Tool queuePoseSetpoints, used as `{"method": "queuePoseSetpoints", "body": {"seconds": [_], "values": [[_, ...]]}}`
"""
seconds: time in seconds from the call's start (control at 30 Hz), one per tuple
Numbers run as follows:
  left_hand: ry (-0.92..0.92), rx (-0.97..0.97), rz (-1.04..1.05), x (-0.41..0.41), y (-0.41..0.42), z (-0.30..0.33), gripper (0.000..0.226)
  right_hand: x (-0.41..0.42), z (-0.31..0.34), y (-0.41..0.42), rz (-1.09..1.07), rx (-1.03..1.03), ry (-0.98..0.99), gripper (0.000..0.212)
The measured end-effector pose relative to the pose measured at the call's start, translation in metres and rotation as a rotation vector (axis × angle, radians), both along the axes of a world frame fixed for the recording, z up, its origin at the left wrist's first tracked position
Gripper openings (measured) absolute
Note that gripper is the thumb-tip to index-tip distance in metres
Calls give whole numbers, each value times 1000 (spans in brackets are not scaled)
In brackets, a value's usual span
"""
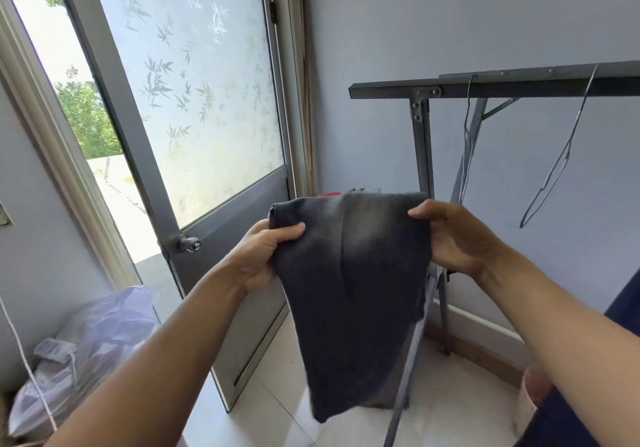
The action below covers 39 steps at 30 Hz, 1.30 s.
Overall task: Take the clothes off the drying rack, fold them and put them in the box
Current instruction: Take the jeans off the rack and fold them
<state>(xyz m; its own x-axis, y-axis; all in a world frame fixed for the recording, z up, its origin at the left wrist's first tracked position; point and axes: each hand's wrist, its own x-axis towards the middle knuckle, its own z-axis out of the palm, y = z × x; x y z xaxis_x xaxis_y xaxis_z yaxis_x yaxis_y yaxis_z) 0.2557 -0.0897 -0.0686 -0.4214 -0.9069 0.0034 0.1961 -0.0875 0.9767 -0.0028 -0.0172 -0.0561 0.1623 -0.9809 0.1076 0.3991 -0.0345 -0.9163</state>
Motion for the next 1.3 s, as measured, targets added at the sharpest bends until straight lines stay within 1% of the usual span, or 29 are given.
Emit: {"method": "queuePoseSetpoints", "body": {"seconds": [0.07,0.13,0.17,0.2,0.23,0.27,0.3,0.37,0.4,0.43,0.47,0.5,0.53,0.57,0.6,0.63,0.67,0.7,0.73,0.77,0.83,0.87,0.93,0.97,1.03,1.1,1.2,1.23,1.3], "values": [[121,65,-13,-4,0,-1,12,-1,-1,1,69,-8,124,32],[179,81,-105,-4,1,-2,22,-1,-8,-1,85,11,260,48],[150,48,-149,-3,2,-2,32,0,-11,-3,55,23,308,55],[79,-2,-170,-1,0,-2,43,2,-12,-5,4,29,344,58],[-7,-46,-158,-1,-1,-1,50,5,-12,-5,-61,25,366,54],[-85,-77,-113,-1,-3,1,51,8,-10,-6,-131,12,381,45],[-146,-93,-65,0,-6,3,46,10,-7,-7,-201,-1,389,35],[-228,-117,-11,0,-8,8,29,14,-4,-10,-353,-23,415,20],[-290,-145,28,0,-9,10,19,16,-4,-13,-442,-29,427,16],[-352,-168,82,-3,-9,11,14,18,-5,-17,-546,-25,427,17],[-400,-174,158,-6,-12,10,18,20,-6,-22,-650,-4,405,23],[-420,-161,238,-8,-14,10,26,22,-7,-26,-735,25,359,34],[-402,-146,312,-11,-16,9,34,23,-7,-28,-791,56,310,50],[-339,-124,373,-13,-18,8,47,23,-6,-29,-803,82,272,69],[-255,-100,404,-15,-20,6,63,21,-5,-28,-763,85,232,87],[-166,-75,402,-15,-20,6,71,18,-4,-26,-684,63,195,98],[-82,-71,367,-15,-19,6,69,15,-4,-24,-592,26,180,100],[-25,-91,298,-14,-18,7,60,13,-3,-20,-504,-26,200,95],[-3,-135,221,-13,-16,9,52,12,-3,-17,-447,-75,268,89],[0,-180,144,-12,-14,12,50,10,-3,-15,-420,-120,367,85],[-79,-271,46,-6,-15,13,63,8,-3,-14,-425,-181,550,78],[-171,-334,38,-4,-14,14,68,8,-3,-14,-441,-200,609,70],[-391,-469,75,-3,-14,19,74,8,1,-14,-490,-219,719,51],[-490,-530,107,-3,-13,21,71,8,4,-13,-503,-226,778,43],[-646,-636,172,-2,-14,23,58,7,8,-15,-498,-241,876,34],[-738,-713,236,1,-16,22,44,7,10,-16,-533,-258,996,25],[-859,-806,355,4,-17,23,19,7,10,-18,-687,-293,1212,15],[-908,-850,392,4,-16,24,15,7,9,-18,-746,-303,1262,15],[-957,-937,395,5,-15,27,15,5,8,-18,-835,-297,1301,16]]}}
